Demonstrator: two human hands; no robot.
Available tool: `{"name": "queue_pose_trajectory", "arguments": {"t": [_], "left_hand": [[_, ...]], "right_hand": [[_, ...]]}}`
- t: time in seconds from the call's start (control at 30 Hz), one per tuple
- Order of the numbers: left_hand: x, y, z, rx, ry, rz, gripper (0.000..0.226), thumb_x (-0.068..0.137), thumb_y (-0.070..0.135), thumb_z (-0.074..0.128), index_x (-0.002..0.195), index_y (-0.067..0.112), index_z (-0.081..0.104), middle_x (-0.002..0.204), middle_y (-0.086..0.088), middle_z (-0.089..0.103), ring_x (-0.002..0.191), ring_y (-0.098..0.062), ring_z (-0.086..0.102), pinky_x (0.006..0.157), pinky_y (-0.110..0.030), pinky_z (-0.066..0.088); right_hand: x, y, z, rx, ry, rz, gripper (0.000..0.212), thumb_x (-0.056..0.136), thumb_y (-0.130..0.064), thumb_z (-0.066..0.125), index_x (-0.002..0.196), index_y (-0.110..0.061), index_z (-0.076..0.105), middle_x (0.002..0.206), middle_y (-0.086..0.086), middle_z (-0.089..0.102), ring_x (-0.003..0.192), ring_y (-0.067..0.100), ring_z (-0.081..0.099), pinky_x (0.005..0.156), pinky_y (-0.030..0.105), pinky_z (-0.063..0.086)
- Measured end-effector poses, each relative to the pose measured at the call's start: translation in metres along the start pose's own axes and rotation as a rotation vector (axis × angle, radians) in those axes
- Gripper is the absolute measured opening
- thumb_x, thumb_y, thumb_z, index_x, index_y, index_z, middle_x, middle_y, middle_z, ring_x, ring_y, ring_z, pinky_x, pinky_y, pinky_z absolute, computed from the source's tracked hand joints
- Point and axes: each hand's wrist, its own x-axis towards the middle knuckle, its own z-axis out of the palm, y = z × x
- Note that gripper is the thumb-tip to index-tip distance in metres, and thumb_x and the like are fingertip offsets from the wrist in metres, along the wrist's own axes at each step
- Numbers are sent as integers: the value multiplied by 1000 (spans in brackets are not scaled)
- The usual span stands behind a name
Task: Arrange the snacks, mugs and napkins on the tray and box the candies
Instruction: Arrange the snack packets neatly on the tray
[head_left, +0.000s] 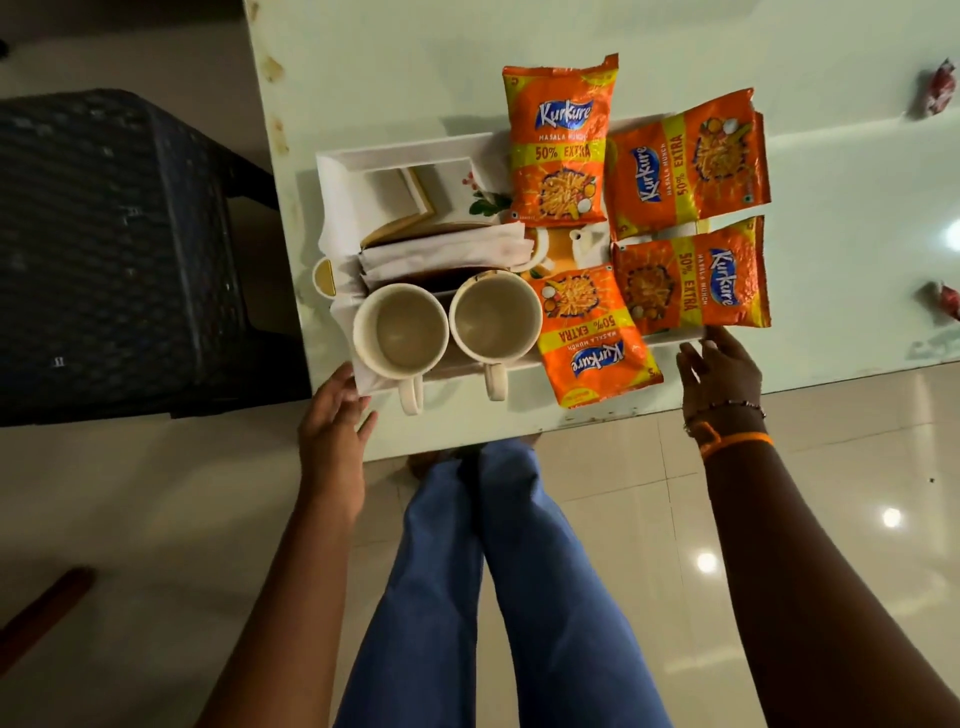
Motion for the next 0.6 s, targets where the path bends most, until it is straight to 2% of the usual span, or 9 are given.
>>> {"name": "queue_pose_trajectory", "arguments": {"t": [0.07,0.13,0.23,0.33,0.43,0.47,0.53,0.6], "left_hand": [[8,8,1,27,-67,15,42,94,-1,38,134,11,43,138,-17,46,128,-28,45,104,-40,39],[16,13,4,62,-86,11,45,91,-5,44,133,11,45,137,-14,50,125,-25,49,99,-36,43],[29,15,11,171,-13,20,44,84,-8,54,125,9,52,129,-11,56,118,-24,54,93,-35,46],[36,13,15,356,73,108,42,79,-10,59,118,6,53,123,-14,60,111,-24,58,91,-37,49],[34,11,16,402,90,149,42,77,-8,62,115,10,54,119,-11,61,109,-25,58,93,-42,49],[33,10,16,403,92,157,43,77,-9,63,114,11,54,117,-9,60,109,-25,58,93,-42,49],[29,9,20,407,100,179,44,76,-10,64,113,12,54,113,-6,59,103,-22,58,87,-36,49],[24,9,30,397,105,199,43,75,-9,65,109,16,55,112,-5,60,97,-16,58,80,-30,47]], "right_hand": [[3,-1,2,40,3,2,39,94,1,39,132,-6,44,138,16,48,115,24,53,96,30,46],[6,-2,4,41,-14,32,41,94,2,39,133,-6,43,137,15,49,120,25,51,94,29,46],[10,-4,6,-22,-42,48,37,94,1,39,131,-4,44,136,17,49,124,27,49,91,29,47],[15,-7,5,-36,-50,45,37,92,4,39,129,2,43,138,22,47,126,31,48,89,32,49],[17,-9,4,-27,-46,26,38,91,8,41,128,5,44,136,21,48,120,31,51,73,19,55],[18,-9,4,-15,-43,21,36,91,8,41,126,5,46,134,21,51,117,30,52,71,19,56],[22,-10,2,58,-27,60,33,92,7,39,124,3,49,127,21,55,118,32,53,82,30,53],[28,-18,-2,98,-17,73,32,92,7,37,120,2,51,113,17,59,120,34,52,86,35,50]]}}
